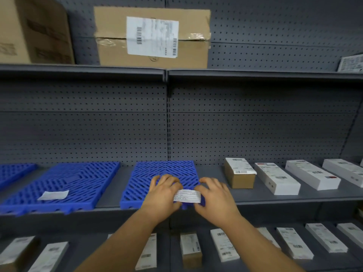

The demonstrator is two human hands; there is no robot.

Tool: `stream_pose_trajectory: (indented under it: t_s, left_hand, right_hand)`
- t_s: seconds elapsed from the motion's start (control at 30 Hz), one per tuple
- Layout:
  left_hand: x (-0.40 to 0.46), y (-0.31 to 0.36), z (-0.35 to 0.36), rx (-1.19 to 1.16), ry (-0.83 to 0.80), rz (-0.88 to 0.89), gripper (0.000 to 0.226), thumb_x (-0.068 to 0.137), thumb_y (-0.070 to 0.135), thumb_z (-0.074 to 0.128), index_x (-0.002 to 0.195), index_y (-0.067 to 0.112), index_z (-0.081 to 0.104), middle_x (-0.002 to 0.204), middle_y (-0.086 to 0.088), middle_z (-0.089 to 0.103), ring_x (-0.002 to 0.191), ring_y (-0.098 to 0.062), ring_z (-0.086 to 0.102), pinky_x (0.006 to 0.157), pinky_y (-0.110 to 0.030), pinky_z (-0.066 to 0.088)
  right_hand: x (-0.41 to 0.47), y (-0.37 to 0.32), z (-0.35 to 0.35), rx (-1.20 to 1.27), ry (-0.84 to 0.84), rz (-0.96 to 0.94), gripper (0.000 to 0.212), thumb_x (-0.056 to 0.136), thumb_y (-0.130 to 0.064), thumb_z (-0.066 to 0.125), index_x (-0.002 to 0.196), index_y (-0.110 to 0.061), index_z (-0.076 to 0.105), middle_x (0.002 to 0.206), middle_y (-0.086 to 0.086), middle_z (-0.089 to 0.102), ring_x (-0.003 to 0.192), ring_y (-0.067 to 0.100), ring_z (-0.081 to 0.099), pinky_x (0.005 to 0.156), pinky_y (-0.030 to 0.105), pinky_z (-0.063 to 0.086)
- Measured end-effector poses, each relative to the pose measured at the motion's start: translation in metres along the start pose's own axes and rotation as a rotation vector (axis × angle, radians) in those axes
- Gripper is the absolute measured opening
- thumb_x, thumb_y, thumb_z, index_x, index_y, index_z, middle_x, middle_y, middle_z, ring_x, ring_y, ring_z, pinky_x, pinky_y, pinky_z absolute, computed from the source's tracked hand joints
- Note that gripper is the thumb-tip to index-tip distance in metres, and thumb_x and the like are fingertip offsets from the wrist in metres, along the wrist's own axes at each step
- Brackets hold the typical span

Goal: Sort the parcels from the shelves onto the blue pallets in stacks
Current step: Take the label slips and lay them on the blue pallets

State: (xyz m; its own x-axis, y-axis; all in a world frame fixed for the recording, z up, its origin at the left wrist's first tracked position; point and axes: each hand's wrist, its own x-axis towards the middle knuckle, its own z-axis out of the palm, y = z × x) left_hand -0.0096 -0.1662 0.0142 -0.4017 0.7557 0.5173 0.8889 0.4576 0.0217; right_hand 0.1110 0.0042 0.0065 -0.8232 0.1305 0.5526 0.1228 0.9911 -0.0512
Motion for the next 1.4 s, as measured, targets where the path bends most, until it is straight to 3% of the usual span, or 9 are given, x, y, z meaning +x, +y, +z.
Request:
stream_pose_trajectory:
  t_s: [0.2,0.5,0.7,0.8,1.03,1.17,1.3,1.4]
  left_hand:
    - [-0.054,-0.069,-0.029,0.01,0.012,0.022,0.041,0.07,0.038,0.071,0.107,0.024,0.063,0.112,0.01,0.057,0.116,-0.013,0.044,0.106,-0.049,0.03]
    - [-0.115,-0.139,-0.066,-0.002,0.008,-0.019,0.035,0.081,0.04,0.063,0.114,0.026,0.059,0.121,0.011,0.051,0.125,-0.012,0.036,0.11,-0.038,0.015]
    - [-0.145,-0.197,-0.084,0.007,0.033,-0.12,0.033,0.081,0.042,0.063,0.11,0.027,0.061,0.119,0.011,0.053,0.122,-0.011,0.039,0.107,-0.038,0.018]
    - [-0.157,-0.232,-0.091,0.02,0.022,-0.166,0.034,0.08,0.042,0.063,0.111,0.028,0.06,0.119,0.013,0.053,0.121,-0.01,0.04,0.106,-0.037,0.019]
    - [-0.172,-0.324,-0.107,0.058,-0.093,-0.303,0.053,0.078,0.049,0.063,0.126,0.031,0.051,0.131,0.014,0.044,0.127,-0.009,0.031,0.108,-0.036,0.019]
    - [-0.177,-0.372,-0.114,0.035,-0.05,-0.3,0.063,0.071,0.063,0.048,0.124,0.031,0.054,0.128,0.011,0.05,0.126,-0.012,0.038,0.098,-0.029,0.019]
    - [-0.185,-0.411,-0.117,0.053,-0.046,-0.296,0.057,0.077,0.059,0.058,0.126,0.03,0.054,0.132,0.012,0.048,0.128,-0.011,0.035,0.1,-0.03,0.018]
    - [-0.194,-0.435,-0.12,0.031,-0.056,-0.306,0.069,0.072,0.069,0.04,0.126,0.029,0.054,0.132,0.011,0.048,0.128,-0.011,0.035,0.101,-0.032,0.019]
  right_hand:
    - [0.008,-0.091,0.02,-0.003,0.028,0.042,0.046,0.065,-0.046,0.068,0.106,-0.026,0.069,0.119,-0.001,0.061,0.109,0.022,0.059,0.088,0.043,0.05]
    - [0.029,-0.187,0.04,0.025,0.029,0.007,0.038,0.068,-0.045,0.068,0.102,-0.027,0.069,0.121,-0.002,0.06,0.111,0.021,0.058,0.089,0.043,0.047]
    - [0.067,-0.24,0.061,0.051,-0.034,-0.082,0.043,0.073,-0.05,0.052,0.106,-0.028,0.068,0.126,-0.002,0.057,0.116,0.02,0.054,0.094,0.043,0.044]
    - [0.09,-0.267,0.08,0.083,-0.029,-0.127,0.04,0.071,-0.05,0.053,0.101,-0.028,0.069,0.122,-0.002,0.06,0.112,0.02,0.057,0.089,0.044,0.047]
    - [0.158,-0.328,0.126,0.16,-0.073,-0.217,0.045,0.072,-0.05,0.049,0.106,-0.027,0.068,0.127,-0.004,0.057,0.119,0.019,0.052,0.098,0.039,0.039]
    - [0.196,-0.355,0.148,0.197,-0.115,-0.254,0.043,0.075,-0.047,0.053,0.112,-0.027,0.065,0.133,-0.006,0.051,0.124,0.018,0.045,0.104,0.039,0.032]
    - [0.219,-0.38,0.17,0.224,-0.089,-0.263,0.046,0.073,-0.051,0.046,0.106,-0.027,0.067,0.129,-0.006,0.054,0.122,0.018,0.048,0.101,0.041,0.036]
    - [0.23,-0.399,0.183,0.211,-0.084,-0.267,0.042,0.073,-0.052,0.055,0.104,-0.026,0.069,0.127,-0.005,0.057,0.118,0.018,0.051,0.098,0.043,0.039]
